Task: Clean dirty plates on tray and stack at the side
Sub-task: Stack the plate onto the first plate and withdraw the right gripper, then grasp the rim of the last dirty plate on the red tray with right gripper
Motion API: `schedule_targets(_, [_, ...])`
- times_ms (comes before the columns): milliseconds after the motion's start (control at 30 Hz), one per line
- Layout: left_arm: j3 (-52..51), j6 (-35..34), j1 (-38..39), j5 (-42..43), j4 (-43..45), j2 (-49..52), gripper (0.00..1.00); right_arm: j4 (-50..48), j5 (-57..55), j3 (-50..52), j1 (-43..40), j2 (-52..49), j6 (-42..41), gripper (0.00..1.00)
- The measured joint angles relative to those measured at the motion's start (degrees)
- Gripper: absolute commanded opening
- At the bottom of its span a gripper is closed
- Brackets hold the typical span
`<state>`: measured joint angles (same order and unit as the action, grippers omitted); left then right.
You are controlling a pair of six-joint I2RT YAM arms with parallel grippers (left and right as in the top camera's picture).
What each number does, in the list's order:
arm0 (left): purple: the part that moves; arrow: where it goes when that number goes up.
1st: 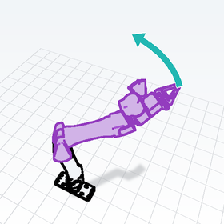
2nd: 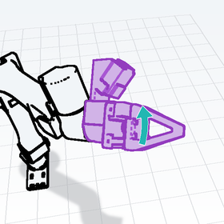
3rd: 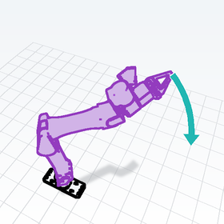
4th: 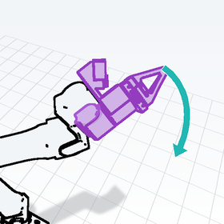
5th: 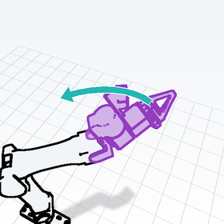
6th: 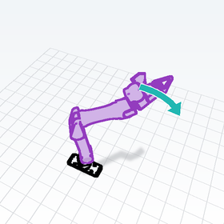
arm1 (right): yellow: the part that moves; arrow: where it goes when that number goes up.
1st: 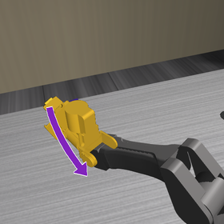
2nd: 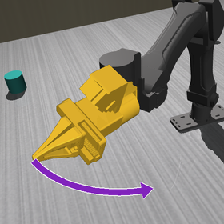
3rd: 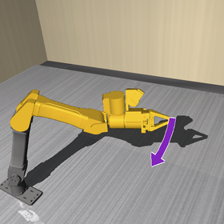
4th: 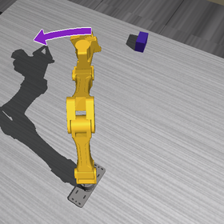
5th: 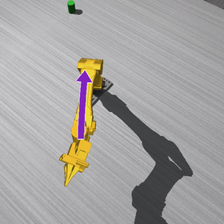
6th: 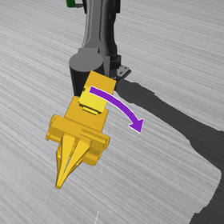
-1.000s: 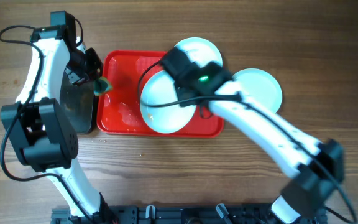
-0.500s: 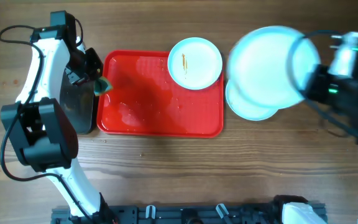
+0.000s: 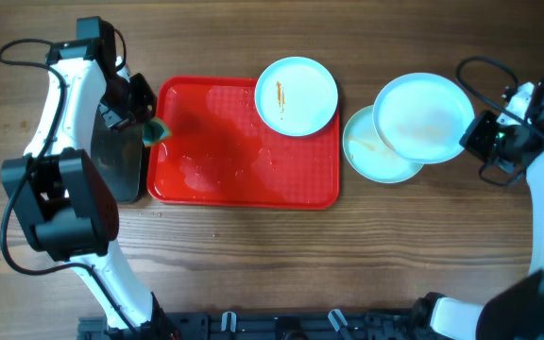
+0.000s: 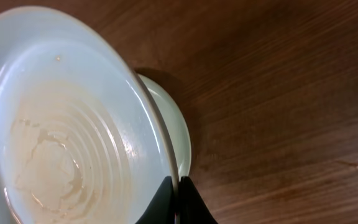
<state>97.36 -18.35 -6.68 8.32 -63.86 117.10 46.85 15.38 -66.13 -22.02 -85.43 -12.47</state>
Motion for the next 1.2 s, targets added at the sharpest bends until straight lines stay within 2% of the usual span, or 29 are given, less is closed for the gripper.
schedule_targets(233, [0.0, 0.0, 0.0, -0.2, 0.0, 0.0, 0.04, -3.0, -0.2, 0.9, 1.0, -10.3, -0.5, 0.05])
schedule_targets(400, [0.0, 0.0, 0.0, -0.2, 0.0, 0.0, 0.04, -6.3, -0.4, 3.6, 4.3, -13.9, -0.7, 0.04])
schedule_targets(433, [0.0, 0.0, 0.0, -0.2, 0.0, 0.0, 0.04, -7.2, -1.2, 4.2, 5.5, -15.2, -0.8, 0.26])
schedule_targets(467, [0.0, 0.0, 0.0, -0.4, 0.0, 0.0, 0.04, -7.3, -1.5, 4.4, 5.7, -15.5, -0.9, 0.33])
schedule_targets(600, [0.0, 0.0, 0.0, -0.4, 0.0, 0.0, 0.04, -8.3, -1.9, 4.9, 6.2, -16.4, -2.1, 0.42])
schedule_targets(700, [0.0, 0.0, 0.0, -0.4, 0.0, 0.0, 0.04, -8.2, 2.7, 4.3, 6.5, -16.6, -2.1, 0.50])
schedule_targets(767, [0.0, 0.0, 0.0, -0.4, 0.0, 0.0, 0.04, -7.6, 5.2, 1.3, 8.5, -16.7, -2.2, 0.50])
schedule_targets(867, [0.0, 0.0, 0.0, -0.4, 0.0, 0.0, 0.04, -8.1, 5.6, -7.3, 16.7, -16.7, -4.0, 0.49])
schedule_targets(1033, [0.0, 0.0, 0.0, -0.4, 0.0, 0.0, 0.04, -10.1, -2.0, -17.1, 32.8, -17.0, -12.6, 0.49])
schedule_targets(1133, [0.0, 0.0, 0.0, -0.4, 0.0, 0.0, 0.04, -10.3, -6.4, -19.4, 37.5, -20.4, -19.3, 0.49])
schedule_targets(1200, [0.0, 0.0, 0.0, -0.4, 0.0, 0.0, 0.04, -9.9, -8.0, -19.4, 38.6, -24.3, -23.0, 0.45])
